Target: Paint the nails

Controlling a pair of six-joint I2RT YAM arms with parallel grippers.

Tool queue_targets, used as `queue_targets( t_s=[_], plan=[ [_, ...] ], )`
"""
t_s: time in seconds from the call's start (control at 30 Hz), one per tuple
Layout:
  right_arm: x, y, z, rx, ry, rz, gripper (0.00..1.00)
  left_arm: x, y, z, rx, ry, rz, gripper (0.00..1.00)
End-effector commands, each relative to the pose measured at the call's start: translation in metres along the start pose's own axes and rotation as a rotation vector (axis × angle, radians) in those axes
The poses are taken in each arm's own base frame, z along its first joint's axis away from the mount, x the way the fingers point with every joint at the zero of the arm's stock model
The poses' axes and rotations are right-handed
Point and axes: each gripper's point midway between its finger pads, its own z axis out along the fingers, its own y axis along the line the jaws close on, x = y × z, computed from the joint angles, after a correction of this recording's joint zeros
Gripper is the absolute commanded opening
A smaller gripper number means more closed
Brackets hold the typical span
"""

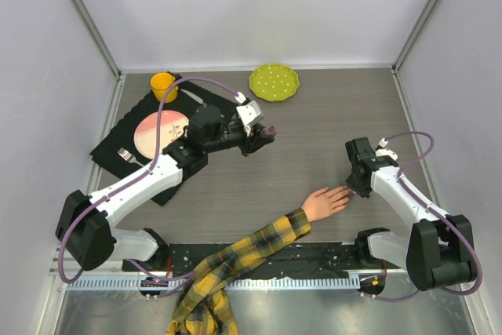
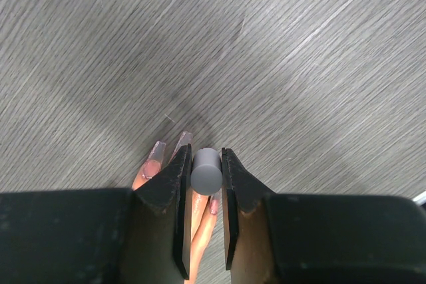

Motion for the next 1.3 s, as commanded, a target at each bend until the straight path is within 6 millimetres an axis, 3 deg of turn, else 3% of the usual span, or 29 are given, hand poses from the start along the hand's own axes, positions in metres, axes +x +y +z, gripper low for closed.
queue_targets(
  t_s=[0.0, 0.5, 1.27],
  plan=[
    [-0.018, 0.006, -0.002, -0.006, -0.061, 0.021, 0.01, -0.018, 0.000, 0.002, 0.008, -0.060, 0.045, 0.00],
    [-0.013, 0.009, 0.000, -0.021, -0.034, 0.001, 0.01, -0.018, 0.000, 0.002, 0.007, -0.062, 0.046, 0.00],
    [-0.002, 0.008, -0.013, -0.053, 0.026, -0.008, 0.01, -0.019, -0.001, -0.001, 0.005, -0.062, 0.046, 0.00]
  ],
)
